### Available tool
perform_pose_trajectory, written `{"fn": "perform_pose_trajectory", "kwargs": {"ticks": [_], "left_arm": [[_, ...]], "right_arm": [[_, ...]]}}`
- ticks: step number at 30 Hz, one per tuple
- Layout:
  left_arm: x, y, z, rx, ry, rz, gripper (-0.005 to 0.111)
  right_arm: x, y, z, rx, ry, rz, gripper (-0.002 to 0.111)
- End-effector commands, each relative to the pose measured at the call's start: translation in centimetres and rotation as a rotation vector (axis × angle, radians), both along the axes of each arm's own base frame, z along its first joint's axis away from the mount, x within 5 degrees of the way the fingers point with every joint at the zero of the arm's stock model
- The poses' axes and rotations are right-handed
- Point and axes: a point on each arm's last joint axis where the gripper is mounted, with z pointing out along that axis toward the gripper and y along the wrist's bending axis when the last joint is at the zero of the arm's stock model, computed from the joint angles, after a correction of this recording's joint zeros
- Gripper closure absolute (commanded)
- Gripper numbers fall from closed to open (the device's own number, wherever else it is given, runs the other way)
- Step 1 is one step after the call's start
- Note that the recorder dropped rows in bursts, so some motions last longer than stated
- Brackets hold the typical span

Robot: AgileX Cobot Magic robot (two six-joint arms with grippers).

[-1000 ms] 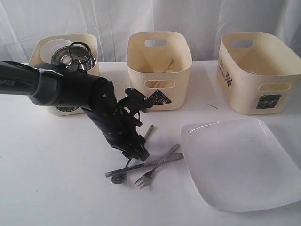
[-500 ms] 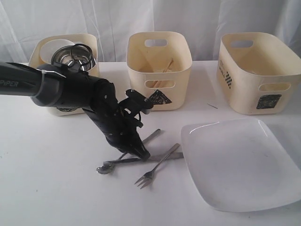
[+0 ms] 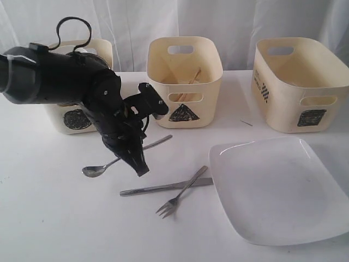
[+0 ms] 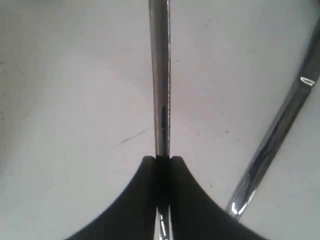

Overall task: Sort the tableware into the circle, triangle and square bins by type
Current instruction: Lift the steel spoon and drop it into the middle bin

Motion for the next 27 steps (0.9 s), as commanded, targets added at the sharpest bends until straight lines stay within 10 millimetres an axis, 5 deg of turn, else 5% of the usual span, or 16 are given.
{"fn": "perform_pose_trajectory", "kwargs": {"ticks": [1,12,19,27], "left_arm": [[-0.4,0.1,3.2,-0.050,-0.038,0.024,0.107],[-0.3,-3.3,11.7,-0.544,-0.378,0.023,0.107],[1.8,-5.1,12.7,-0.702,-0.580,-0.007,0.107],[5.0,-7.7,11.3,-0.697,-0.633,-0.036,0.107]], "right_arm": [[0.0,0.0,-0.1,0.006,-0.008,-0.003,0.108],[0.0,0.0,-0.1,0.006,-0.008,-0.003,0.108],[0.0,0.0,-0.1,0.006,-0.008,-0.003,0.108],[0.0,0.0,-0.1,0.006,-0.008,-0.003,0.108]]}}
